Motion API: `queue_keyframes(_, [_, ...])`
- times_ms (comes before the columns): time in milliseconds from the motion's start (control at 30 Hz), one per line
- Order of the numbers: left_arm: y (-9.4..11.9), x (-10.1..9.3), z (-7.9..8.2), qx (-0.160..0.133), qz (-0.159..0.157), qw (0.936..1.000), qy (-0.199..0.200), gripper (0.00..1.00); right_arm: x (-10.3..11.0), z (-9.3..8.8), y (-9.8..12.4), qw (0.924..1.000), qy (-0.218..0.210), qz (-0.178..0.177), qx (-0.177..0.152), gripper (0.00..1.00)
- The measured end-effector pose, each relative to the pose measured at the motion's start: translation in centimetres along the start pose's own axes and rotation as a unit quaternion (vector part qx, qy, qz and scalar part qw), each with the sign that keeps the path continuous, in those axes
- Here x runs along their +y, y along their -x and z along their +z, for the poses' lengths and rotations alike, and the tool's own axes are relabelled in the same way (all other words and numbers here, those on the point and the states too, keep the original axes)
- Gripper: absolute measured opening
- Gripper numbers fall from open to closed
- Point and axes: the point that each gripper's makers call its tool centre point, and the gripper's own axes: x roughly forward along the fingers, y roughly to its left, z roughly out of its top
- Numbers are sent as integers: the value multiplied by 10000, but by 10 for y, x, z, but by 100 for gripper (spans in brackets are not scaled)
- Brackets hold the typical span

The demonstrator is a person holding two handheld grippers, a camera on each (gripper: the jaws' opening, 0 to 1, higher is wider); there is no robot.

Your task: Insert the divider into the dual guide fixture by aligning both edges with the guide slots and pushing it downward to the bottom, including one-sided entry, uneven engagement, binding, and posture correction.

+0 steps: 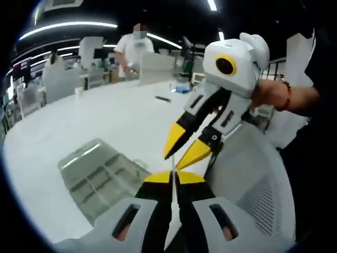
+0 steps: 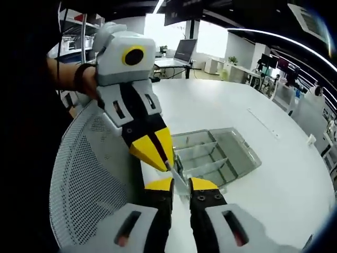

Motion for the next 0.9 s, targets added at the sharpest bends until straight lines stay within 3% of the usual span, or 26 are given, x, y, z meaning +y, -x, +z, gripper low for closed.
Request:
queue_keyframes(167, [1,0,-4,92,-103,9999,-84,0,6,-4,0,9997,116,201,75,0])
queue_keyframes(533, [2,11,-4,31,76,10000,25,6,11,2,1,9985,93,494,223,0])
queue_keyframes(600, [2,13,-3,-42,132,9987,481,7,11,2,0,9982,59,537,249,0])
queue_keyframes(800, [5,22,-4,-122,414,9972,611,20,6,5,3,9978,-183,577,267,0])
queue_keyframes(900, [7,22,-8,-65,476,9968,643,23,2,5,3,9984,-11,480,294,0])
